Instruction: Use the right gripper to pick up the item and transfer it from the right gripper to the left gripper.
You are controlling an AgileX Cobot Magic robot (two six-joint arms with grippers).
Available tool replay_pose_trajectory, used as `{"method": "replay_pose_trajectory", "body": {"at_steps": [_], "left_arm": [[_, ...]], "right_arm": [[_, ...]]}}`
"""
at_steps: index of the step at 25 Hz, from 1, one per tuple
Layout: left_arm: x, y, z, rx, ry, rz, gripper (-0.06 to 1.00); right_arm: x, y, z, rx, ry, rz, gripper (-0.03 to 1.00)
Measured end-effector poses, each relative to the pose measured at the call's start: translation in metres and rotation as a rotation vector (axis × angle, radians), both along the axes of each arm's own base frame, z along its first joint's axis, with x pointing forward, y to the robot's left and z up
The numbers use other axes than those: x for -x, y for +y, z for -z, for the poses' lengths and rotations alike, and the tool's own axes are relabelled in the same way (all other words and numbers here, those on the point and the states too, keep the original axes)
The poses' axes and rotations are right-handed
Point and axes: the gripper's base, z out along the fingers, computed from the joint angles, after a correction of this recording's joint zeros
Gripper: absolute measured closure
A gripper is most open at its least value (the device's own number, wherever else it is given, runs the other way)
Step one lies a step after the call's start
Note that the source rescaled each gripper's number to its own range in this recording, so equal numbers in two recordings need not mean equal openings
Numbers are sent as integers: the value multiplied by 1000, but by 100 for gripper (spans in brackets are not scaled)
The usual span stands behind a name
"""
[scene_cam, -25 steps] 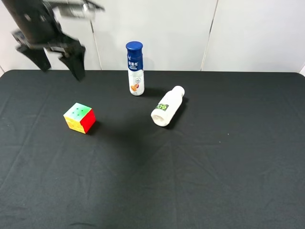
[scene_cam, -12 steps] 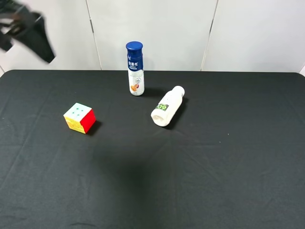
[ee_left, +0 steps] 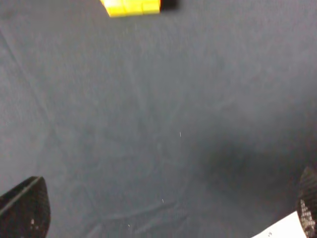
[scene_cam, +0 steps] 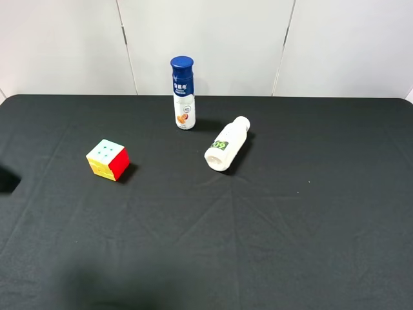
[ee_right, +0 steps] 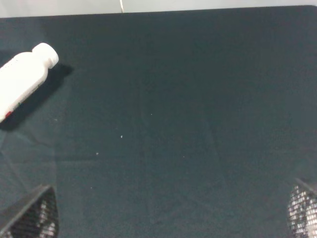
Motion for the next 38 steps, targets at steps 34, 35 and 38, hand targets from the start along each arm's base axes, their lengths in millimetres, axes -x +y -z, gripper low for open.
{"method": "replay_pose_trajectory", "body": {"at_steps": [34, 35, 38], "left_arm": [[132, 38, 33, 234, -457, -127, -5], [132, 38, 33, 233, -458, -126, -5], [132, 38, 33, 233, -459, -126, -5]], "right_arm": [[0, 0, 0, 0, 0, 0, -3], [0, 0, 0, 0, 0, 0, -3], [0, 0, 0, 0, 0, 0, -3]]}}
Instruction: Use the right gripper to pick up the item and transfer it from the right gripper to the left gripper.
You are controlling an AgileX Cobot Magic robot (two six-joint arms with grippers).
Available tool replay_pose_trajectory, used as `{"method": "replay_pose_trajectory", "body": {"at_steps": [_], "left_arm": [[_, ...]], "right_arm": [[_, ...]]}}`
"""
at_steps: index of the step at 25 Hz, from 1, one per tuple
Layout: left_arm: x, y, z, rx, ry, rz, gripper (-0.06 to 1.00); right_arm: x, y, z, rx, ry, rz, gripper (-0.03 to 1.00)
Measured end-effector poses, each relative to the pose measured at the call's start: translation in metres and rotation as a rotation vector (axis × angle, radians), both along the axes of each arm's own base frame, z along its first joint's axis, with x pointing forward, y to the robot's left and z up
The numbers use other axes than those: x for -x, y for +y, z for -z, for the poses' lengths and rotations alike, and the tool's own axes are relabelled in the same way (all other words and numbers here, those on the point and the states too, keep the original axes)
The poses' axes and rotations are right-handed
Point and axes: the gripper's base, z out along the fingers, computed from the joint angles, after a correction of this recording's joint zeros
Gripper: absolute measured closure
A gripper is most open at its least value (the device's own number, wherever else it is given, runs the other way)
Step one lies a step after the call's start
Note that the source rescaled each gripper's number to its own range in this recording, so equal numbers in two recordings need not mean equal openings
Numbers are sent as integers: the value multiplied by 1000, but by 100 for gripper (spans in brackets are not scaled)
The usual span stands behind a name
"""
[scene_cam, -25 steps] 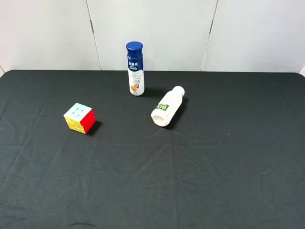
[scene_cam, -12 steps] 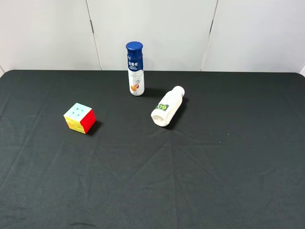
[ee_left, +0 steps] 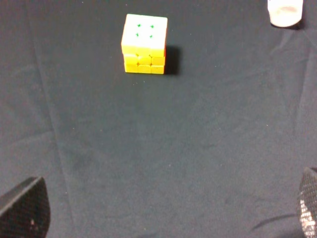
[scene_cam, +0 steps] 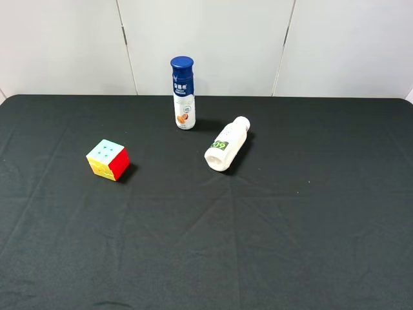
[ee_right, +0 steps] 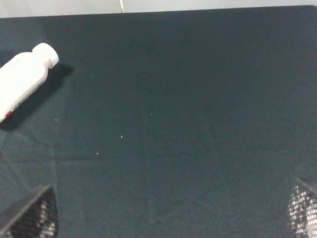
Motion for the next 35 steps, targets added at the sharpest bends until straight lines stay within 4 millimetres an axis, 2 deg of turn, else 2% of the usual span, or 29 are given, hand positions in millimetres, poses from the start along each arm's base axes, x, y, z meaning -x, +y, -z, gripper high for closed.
{"method": "replay_pose_trajectory", "body": {"at_steps": [13, 35], "left_arm": [[-1, -3, 0, 0, -2, -290, -5], [0, -3, 0, 4, -19, -304, -6]], "right_arm": [[0, 0, 0, 0, 0, 0, -3], [0, 0, 0, -2, 0, -2, -3]]}}
